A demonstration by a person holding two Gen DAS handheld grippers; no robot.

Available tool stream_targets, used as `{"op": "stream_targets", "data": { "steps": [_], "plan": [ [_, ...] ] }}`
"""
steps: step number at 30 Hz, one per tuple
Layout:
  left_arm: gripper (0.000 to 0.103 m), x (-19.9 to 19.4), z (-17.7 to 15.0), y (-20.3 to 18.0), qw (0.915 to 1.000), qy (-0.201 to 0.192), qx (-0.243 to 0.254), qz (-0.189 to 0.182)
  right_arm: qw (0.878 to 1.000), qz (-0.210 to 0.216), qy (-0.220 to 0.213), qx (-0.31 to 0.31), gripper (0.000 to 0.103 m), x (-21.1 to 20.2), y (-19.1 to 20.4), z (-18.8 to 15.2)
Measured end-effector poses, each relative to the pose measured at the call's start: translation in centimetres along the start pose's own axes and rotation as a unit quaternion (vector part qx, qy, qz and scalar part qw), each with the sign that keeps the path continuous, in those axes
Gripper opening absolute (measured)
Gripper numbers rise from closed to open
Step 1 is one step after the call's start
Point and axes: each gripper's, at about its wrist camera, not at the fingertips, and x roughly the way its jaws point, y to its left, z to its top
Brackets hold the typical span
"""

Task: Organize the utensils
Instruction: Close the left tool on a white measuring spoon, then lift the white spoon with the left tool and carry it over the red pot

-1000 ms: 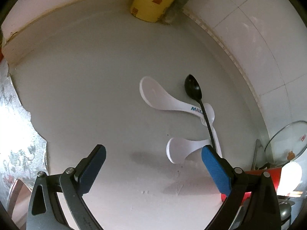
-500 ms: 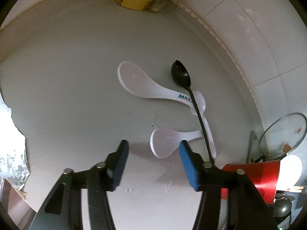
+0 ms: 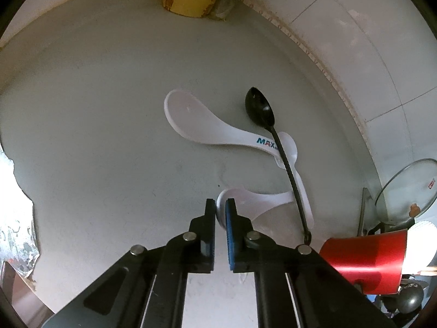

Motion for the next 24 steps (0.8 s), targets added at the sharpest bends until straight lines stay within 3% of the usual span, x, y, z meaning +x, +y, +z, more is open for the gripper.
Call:
{"op": "stream_targets", "data": {
  "steps": [10,17,24],
  "plan": [
    [0.002,-2.2,0.3,0.2,0.9989,-0.044,0.012,0.005,1.0,-0.003,-0.002,-0.008,0.082,0.0,0.5,-0.2],
    [0.002,-4.2,0.2,-0.4,0.9962,-0.076,0.041,0.013,1.0,-0.005,-0.002,-0.009,0.082,0.0,0.7,-0.1],
    [0.002,-2.8,0.7,-0.3,0.9984,-0.046,0.033,0.006,1.0,-0.005,-0.002,-0.009,0.082,-0.1,0.8,-0.2]
  ]
}}
